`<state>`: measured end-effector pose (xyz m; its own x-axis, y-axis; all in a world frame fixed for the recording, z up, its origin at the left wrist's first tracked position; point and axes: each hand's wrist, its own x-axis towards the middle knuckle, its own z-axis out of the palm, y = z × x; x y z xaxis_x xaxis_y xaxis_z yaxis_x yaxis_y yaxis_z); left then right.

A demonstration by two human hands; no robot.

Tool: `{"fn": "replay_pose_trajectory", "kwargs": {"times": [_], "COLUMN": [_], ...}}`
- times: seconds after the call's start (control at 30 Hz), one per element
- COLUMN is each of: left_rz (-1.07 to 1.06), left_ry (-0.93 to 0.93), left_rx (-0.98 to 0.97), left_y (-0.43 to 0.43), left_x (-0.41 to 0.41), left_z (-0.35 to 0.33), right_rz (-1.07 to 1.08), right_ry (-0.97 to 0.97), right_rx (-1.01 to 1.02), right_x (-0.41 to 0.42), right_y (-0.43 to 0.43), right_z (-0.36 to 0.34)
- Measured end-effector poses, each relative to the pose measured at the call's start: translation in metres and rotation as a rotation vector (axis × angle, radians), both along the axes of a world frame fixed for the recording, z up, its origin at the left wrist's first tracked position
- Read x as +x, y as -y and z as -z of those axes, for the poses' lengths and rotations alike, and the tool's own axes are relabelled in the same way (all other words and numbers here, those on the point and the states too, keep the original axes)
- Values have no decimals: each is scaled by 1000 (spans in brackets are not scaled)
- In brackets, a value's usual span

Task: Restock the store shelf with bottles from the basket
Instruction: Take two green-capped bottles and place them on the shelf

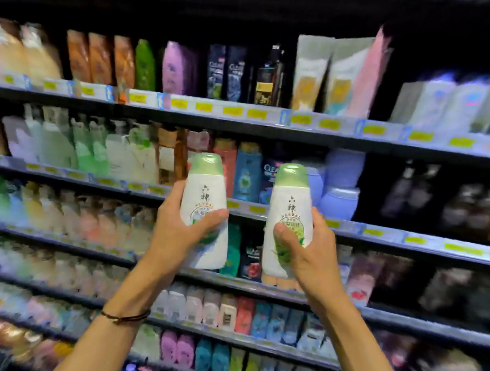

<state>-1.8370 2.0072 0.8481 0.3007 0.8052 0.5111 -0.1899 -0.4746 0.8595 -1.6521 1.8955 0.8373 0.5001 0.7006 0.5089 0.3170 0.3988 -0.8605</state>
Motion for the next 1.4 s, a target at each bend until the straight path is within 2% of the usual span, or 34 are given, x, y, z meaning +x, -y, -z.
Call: {"fn": "replay_pose_trajectory", "kwargs": {"times": [0.27,0.6,0.73,0.93,1.13,1.2,1.4], "left_rz": [231,380,389,418,424,443,270], "left_ry": [35,221,198,123,46,30,-15], "left_rx": [114,-52,-16,146,491,549,659], "left_y": [83,172,186,169,129,121,108], "left_x": [175,377,422,463,491,497,518], "left_z": [-36,-73,-95,-131,-185,-205,-245], "right_rz": [257,284,239,170,171,162,121], "right_ry": [46,-6,-37,-58,-17,38,119], "right_rx": [106,107,118,140,197,216,261], "right_x": [142,319,367,421,449,459,489], "right_y": [125,226,235,219,197,194,184], "right_z": [-34,-62,-73,-89,-120,-134,-169]}}
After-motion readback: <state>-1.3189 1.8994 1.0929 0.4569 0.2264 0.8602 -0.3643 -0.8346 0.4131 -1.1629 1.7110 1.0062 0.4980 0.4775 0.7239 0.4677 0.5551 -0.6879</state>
